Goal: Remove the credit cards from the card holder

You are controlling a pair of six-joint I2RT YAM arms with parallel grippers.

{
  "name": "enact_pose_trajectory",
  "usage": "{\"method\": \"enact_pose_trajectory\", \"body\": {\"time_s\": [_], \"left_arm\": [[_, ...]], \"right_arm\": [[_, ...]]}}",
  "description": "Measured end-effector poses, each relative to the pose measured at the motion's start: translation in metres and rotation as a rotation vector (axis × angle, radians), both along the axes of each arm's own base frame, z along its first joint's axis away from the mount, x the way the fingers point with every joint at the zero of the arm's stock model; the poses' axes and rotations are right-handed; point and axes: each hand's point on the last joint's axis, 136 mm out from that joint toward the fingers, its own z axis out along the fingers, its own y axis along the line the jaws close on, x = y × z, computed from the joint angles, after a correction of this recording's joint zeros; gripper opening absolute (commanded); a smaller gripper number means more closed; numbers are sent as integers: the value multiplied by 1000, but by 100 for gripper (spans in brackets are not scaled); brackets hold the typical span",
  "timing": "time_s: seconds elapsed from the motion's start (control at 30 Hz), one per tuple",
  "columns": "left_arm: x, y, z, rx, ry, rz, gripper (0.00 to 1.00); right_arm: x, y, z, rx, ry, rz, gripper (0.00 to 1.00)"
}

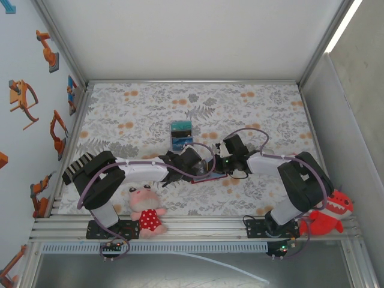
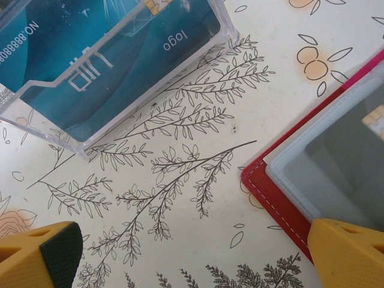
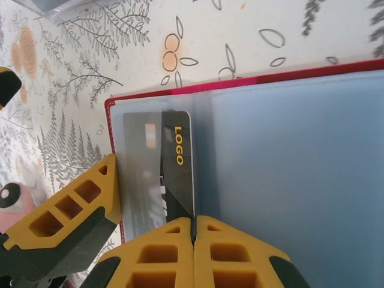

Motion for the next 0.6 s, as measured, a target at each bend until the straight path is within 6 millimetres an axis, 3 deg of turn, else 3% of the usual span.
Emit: {"method": "enact_pose_trajectory", "body": {"time_s": [0.6], "left_arm": [[1,-1,4,4,-13,-14,97]], "right_arm": [[5,-13,2,-82,-29,-10,0]]}}
